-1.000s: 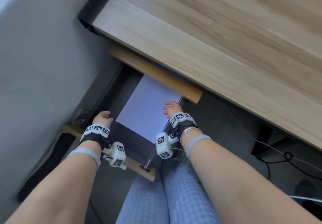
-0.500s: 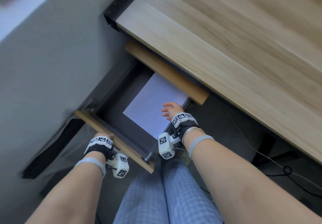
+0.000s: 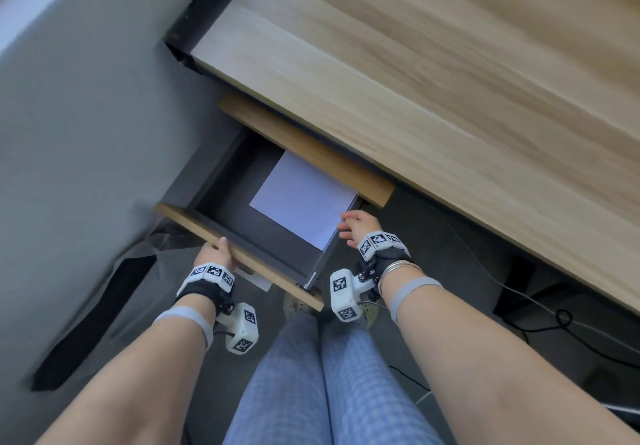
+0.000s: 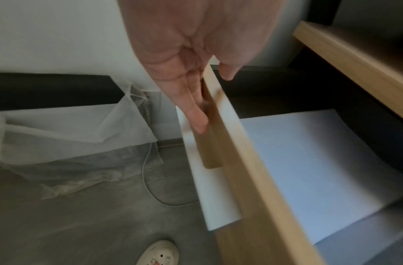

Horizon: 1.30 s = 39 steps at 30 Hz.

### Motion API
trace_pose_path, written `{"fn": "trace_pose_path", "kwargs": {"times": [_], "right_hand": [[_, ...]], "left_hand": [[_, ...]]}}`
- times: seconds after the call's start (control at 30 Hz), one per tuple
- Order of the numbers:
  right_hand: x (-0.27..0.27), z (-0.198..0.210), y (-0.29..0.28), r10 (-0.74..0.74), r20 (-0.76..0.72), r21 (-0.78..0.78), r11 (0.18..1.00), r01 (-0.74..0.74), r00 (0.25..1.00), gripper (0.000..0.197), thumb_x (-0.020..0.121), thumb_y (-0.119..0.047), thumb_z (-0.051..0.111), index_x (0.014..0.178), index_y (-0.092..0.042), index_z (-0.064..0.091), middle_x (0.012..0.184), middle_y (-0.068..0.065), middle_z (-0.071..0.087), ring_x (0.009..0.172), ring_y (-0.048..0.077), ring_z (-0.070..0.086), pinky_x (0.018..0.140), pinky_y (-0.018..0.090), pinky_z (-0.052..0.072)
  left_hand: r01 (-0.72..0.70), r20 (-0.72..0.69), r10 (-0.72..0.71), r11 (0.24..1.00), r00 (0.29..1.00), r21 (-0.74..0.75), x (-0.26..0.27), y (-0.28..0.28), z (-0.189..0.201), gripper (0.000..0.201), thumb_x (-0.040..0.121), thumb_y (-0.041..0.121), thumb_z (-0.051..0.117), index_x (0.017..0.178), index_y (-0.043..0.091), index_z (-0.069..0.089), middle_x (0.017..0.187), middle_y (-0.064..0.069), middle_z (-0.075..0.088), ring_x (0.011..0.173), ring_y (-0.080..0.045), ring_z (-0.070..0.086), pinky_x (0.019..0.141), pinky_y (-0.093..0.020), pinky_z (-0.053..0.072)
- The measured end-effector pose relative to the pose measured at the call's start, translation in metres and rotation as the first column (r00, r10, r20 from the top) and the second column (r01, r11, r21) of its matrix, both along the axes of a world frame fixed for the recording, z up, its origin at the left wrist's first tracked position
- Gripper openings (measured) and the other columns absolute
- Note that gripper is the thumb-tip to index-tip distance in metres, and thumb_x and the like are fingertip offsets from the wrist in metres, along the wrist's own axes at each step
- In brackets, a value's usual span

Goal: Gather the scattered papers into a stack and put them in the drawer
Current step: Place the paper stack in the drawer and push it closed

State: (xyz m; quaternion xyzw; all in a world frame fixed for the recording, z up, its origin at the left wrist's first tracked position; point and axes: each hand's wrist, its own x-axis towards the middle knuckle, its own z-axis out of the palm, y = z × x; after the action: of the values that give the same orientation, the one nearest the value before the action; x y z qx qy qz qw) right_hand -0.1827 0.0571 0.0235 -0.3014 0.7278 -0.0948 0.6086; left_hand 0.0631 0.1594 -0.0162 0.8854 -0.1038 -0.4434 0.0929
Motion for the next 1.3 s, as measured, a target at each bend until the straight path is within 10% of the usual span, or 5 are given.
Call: {"fn": "trace_pose_path", "kwargs": {"times": [0.1, 0.23, 0.47, 0.83, 1.3], "right_hand": [[-0.016, 0.001, 0.000, -0.050, -0.020, -0.003, 0.999, 0.050, 0.999, 0.032, 0.095, -0.004, 0.039, 0.119, -0.006, 0.059, 0.099, 0.008, 0.060, 0.060, 0.009, 0.051, 0.054, 0.018, 0.040], [-0.036, -0.001, 0.003, -0.097, -0.046, 0.004, 0.995, 0.097, 0.994, 0.032, 0.095, -0.005, 0.038, 0.119, -0.007, 0.059, 0.097, 0.006, 0.060, 0.059, 0.009, 0.051, 0.053, 0.018, 0.039], [-0.062, -0.006, 0.013, -0.195, -0.033, 0.024, 0.980, 0.196, 0.980, 0.032, 0.094, -0.005, 0.038, 0.118, -0.007, 0.059, 0.093, 0.007, 0.060, 0.059, 0.009, 0.050, 0.053, 0.018, 0.036], [-0.085, -0.017, 0.014, -0.289, -0.011, 0.046, 0.956, 0.289, 0.957, 0.032, 0.092, -0.003, 0.041, 0.074, -0.026, 0.053, 0.072, -0.004, 0.057, 0.057, 0.009, 0.051, 0.053, 0.018, 0.035], [-0.099, -0.012, 0.002, -0.325, 0.008, 0.039, 0.945, 0.324, 0.946, 0.021, 0.094, -0.007, 0.039, 0.095, -0.019, 0.056, 0.073, -0.005, 0.058, 0.059, 0.008, 0.053, 0.054, 0.018, 0.037]], "left_hand": [[0.072, -0.084, -0.080, 0.993, 0.993, -0.091, -0.015, -0.016, -0.003, 0.034, 0.095, 0.026, 0.032, 0.109, 0.002, 0.050, 0.103, -0.021, 0.064, 0.083, -0.034, 0.065, 0.082, -0.040, 0.055], [0.352, -0.030, -0.357, 0.930, 0.934, -0.108, -0.032, -0.040, 0.000, 0.036, 0.097, 0.018, 0.029, 0.128, 0.011, 0.046, 0.119, -0.024, 0.059, 0.101, -0.041, 0.061, 0.094, -0.043, 0.049], [0.814, 0.057, -0.812, 0.581, 0.581, -0.021, -0.057, -0.092, 0.010, 0.038, 0.093, 0.005, 0.035, 0.126, 0.016, 0.051, 0.129, -0.014, 0.056, 0.111, -0.033, 0.057, 0.091, -0.034, 0.044], [0.899, 0.173, -0.890, 0.436, 0.422, 0.047, -0.085, -0.150, -0.006, 0.070, 0.083, -0.011, 0.034, 0.142, 0.026, 0.032, 0.152, -0.005, 0.032, 0.119, -0.035, 0.053, 0.084, -0.036, 0.045], [0.892, 0.183, -0.877, 0.451, 0.444, 0.001, -0.099, -0.155, -0.008, 0.062, 0.085, -0.009, 0.032, 0.143, 0.014, 0.030, 0.156, -0.006, 0.023, 0.131, -0.034, 0.043, 0.099, -0.043, 0.042]]}}
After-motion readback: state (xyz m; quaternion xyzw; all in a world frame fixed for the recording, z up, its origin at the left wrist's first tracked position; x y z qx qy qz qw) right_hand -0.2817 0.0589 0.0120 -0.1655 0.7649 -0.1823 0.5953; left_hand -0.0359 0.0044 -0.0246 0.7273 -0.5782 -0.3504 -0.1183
